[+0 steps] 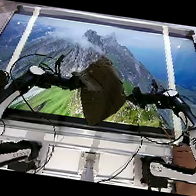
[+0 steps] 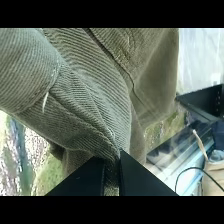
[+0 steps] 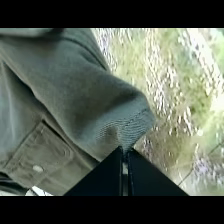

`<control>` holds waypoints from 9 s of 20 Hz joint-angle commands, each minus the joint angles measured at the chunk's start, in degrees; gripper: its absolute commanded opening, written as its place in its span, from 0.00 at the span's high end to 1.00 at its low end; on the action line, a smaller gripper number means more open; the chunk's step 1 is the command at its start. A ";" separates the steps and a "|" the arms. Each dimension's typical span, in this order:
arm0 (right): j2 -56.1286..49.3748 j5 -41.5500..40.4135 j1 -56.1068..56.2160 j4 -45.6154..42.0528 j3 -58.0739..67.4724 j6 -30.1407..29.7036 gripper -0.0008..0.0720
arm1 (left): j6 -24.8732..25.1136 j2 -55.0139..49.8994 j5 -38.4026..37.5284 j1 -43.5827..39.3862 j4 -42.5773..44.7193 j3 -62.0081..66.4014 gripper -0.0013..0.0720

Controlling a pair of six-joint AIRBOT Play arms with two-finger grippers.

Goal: Fold the clothes and pants, and hang the long-sleeved shirts on hangers.

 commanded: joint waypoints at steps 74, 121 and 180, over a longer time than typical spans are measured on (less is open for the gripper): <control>50.25 -1.92 -4.00 -4.90 -37.20 31.71 0.29 | -17.14 5.66 37.40 -16.74 -16.28 -21.73 0.39; 28.04 -38.53 7.96 -0.59 -35.17 35.67 0.97 | -14.67 0.44 36.28 -26.69 -16.26 -12.07 0.94; 4.81 -4.44 6.01 -32.76 36.44 20.76 0.97 | -20.00 -10.23 14.27 -10.93 36.30 30.38 0.94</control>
